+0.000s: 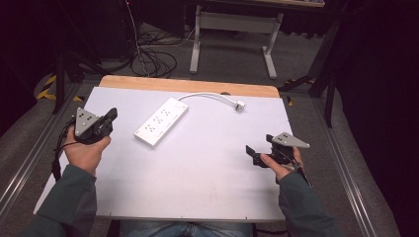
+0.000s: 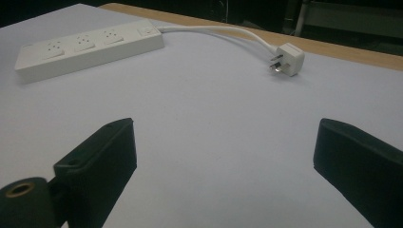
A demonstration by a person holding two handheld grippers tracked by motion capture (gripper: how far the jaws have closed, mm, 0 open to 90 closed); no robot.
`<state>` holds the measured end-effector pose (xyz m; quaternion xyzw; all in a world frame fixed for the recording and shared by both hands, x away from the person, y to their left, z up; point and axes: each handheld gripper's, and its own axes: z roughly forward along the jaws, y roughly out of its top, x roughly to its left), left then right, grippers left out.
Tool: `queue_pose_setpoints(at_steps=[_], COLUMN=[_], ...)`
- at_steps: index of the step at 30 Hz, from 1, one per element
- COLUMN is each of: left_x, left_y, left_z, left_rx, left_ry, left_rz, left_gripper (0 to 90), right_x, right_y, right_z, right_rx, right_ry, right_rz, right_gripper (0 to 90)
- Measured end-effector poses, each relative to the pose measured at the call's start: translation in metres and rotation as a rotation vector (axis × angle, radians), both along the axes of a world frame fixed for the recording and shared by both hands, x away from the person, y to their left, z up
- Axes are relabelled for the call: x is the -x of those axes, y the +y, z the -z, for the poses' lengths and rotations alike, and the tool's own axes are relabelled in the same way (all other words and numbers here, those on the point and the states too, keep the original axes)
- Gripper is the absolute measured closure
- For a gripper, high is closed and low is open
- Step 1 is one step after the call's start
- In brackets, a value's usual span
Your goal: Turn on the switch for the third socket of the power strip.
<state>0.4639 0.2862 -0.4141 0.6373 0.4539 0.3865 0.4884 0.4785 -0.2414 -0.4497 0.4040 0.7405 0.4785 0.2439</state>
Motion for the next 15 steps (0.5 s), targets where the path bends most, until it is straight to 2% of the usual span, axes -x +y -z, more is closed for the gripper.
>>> queue_pose_setpoints(at_steps=[9,15], left_x=[-0.01,-0.018], left_y=[-0.007,-0.014], left_z=[-0.001,0.002], left_rx=[0.0,0.001], left_ry=[0.015,0.042], left_rz=[0.03,0.077], left_gripper=[90.0,90.0], right_x=[-0.001,0.0], right_y=[0.001,0.001], right_z=[0.001,0.0], right_rx=[0.001,0.003], right_ry=[0.002,0.001], right_rz=[-0.004,-0.004], right_gripper=[7.9,8.0])
